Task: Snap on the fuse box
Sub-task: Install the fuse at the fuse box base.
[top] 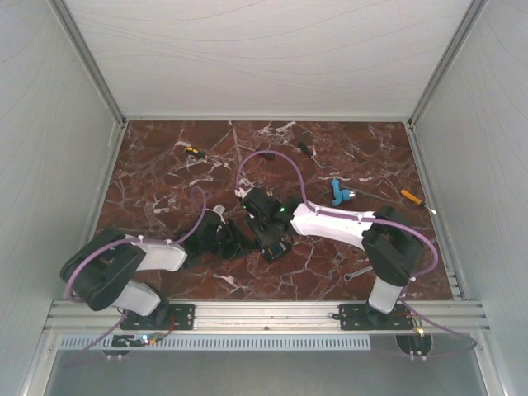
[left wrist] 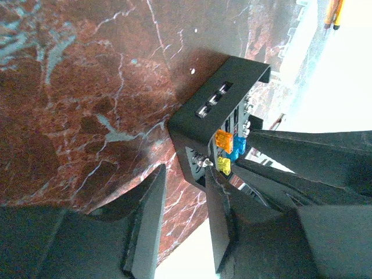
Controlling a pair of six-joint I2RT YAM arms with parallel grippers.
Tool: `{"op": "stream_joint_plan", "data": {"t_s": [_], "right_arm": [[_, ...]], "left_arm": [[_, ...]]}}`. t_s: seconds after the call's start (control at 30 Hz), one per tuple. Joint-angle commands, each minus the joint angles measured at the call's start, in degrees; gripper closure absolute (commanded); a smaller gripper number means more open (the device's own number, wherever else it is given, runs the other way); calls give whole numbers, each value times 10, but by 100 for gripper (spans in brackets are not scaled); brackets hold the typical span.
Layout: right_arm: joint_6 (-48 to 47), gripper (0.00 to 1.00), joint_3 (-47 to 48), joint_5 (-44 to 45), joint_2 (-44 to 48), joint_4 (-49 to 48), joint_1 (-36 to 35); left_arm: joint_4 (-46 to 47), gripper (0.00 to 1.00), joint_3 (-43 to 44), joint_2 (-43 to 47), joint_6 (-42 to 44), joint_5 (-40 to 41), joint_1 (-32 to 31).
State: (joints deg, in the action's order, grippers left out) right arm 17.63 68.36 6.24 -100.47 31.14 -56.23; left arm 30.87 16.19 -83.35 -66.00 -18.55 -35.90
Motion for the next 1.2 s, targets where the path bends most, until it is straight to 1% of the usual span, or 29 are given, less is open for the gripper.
{"op": "stream_joint_plan", "data": {"t_s": [0.0,0.1,0.23,0.5,0.6,0.77,0.97,1.07,1.17], "right_arm": [[-2,76,6,-7,34,-12,11],[0,79,6,-27,28,-14,27],[1,81,8,-50,20,-15,33],[7,83,7,-71,5,-15,37],[8,84,7,-74,1,-17,37],[9,86,9,-81,-10,-16,37],[11,92,10,-78,-20,-7,37],[9,99,9,-73,-24,3,39],[6,100,5,-69,-30,13,40]], "left_arm": [[-15,65,6,29,18,17,15],[-16,62,10,33,28,11,29],[-21,59,27,24,45,2,38],[-17,59,64,-14,61,-15,39],[-12,61,68,-27,63,-18,39],[-1,68,69,-50,61,-25,39],[4,73,67,-58,59,-28,39],[3,74,63,-59,58,-27,39],[3,75,58,-60,57,-27,39]]}}
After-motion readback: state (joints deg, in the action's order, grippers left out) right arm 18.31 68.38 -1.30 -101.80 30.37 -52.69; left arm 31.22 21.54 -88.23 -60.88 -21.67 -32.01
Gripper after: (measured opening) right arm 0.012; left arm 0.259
